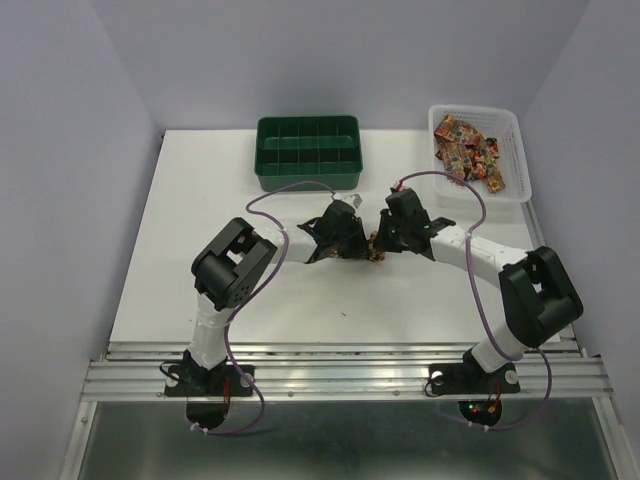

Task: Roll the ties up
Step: Roll the tie

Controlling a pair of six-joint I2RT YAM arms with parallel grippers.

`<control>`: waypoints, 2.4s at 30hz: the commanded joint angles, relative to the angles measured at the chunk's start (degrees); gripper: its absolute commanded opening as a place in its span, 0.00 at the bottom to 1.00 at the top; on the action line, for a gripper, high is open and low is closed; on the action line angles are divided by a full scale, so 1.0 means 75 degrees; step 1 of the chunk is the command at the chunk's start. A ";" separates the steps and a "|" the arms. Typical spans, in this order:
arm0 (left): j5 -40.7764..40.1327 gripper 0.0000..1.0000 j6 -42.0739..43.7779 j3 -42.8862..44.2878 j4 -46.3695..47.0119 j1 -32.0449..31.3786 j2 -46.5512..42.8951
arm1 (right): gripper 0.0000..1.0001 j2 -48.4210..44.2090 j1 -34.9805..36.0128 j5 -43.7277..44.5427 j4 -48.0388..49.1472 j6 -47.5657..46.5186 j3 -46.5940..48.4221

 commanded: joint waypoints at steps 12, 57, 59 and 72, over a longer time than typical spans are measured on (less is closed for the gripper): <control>-0.0830 0.11 -0.0024 0.0096 -0.0560 -0.0129 -0.0569 | 0.01 0.0612 0.0257 0.0154 0.0391 0.1265 0.0420; -0.1863 0.11 0.0268 -0.1721 -0.0607 0.1382 -0.1730 | 0.07 0.1643 0.0257 0.0577 -0.0406 0.1605 0.1264; -0.1875 0.11 0.0269 -0.1745 -0.0607 0.1382 -0.1777 | 0.10 0.1679 0.0257 0.0589 -0.0406 0.1605 0.1264; -0.1723 0.11 0.0292 -0.2026 -0.0490 0.1382 -0.2433 | 0.43 0.1656 0.0257 0.0332 -0.0020 0.1700 0.1311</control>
